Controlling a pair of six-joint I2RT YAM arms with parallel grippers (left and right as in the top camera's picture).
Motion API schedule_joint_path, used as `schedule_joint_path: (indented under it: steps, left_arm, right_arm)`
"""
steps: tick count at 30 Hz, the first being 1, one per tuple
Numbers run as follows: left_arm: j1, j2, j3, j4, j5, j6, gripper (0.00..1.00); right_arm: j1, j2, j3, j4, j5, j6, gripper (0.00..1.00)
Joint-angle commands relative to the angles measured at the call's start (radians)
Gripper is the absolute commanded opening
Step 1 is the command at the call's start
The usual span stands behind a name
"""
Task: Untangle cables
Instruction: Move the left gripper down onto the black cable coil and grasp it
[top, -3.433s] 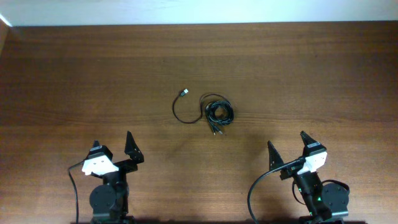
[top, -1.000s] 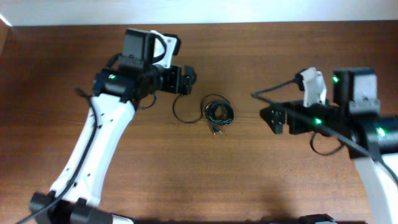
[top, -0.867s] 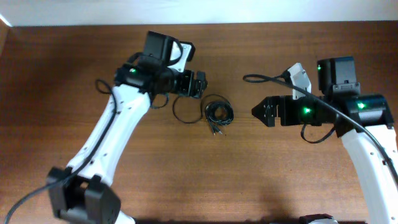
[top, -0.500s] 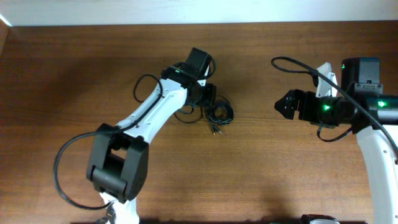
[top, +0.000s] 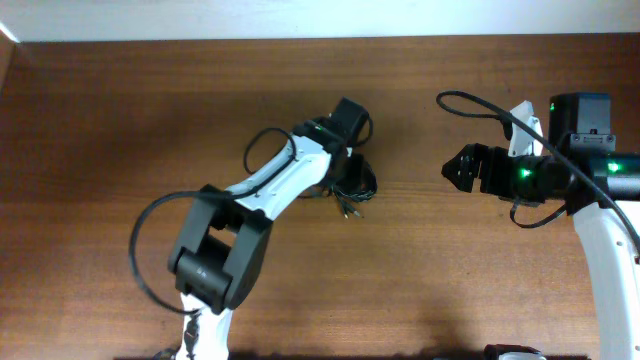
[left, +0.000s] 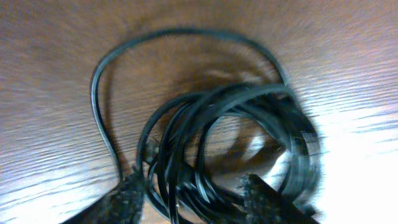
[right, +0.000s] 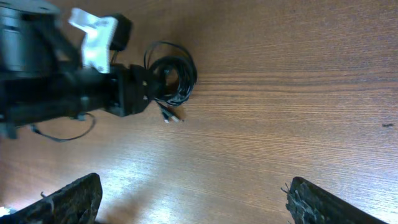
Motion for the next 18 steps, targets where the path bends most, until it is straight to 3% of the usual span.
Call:
schedule_joint_path:
  steps: [1,4,5,6,9,11,14,16,18]
  left_arm:
    - [-0.003,0.06,0.007,0.001,-0.014,-0.011,0.48]
    - [-0.003,0.06,0.007,0.009,-0.024,-0.014,0.29]
    - [-0.002,0.059,0.013,0.009,-0.024,-0.013,0.1]
    - [0.0,0.057,0.032,-0.001,-0.024,-0.013,0.01]
    - [0.028,0.027,0.172,-0.119,-0.019,-0.013,0.0]
    - [0.056,0.0,0.292,-0.213,0.058,0.052,0.0]
    - [0.107,-0.034,0.462,-0.316,0.334,0.165,0.0]
    - [0.148,-0.043,0.512,-0.333,0.607,0.247,0.0]
    - [0.185,-0.043,0.514,-0.333,0.792,0.254,0.0]
  right_arm:
    - [-0.003,-0.01,0.011,0.0,0.01,0.004,0.96]
    - [-0.003,-0.009,0.011,0.0,0.01,0.004,0.96]
    - [-0.003,-0.008,0.011,0.0,0.01,0.004,0.96]
    - [-0.003,-0.008,0.011,0.0,0.01,0.004,0.96]
    - [-0.003,-0.008,0.011,0.003,0.009,0.005,0.96]
    - [-0.003,-0.008,0.011,0.004,0.008,0.005,0.96]
    - [-0.002,-0.008,0.011,0.057,-0.108,0.005,0.96]
    - [-0.002,-0.008,0.011,0.117,-0.222,0.009,0.96]
    - [-0.003,-0.008,0.011,0.17,-0.294,0.029,0.96]
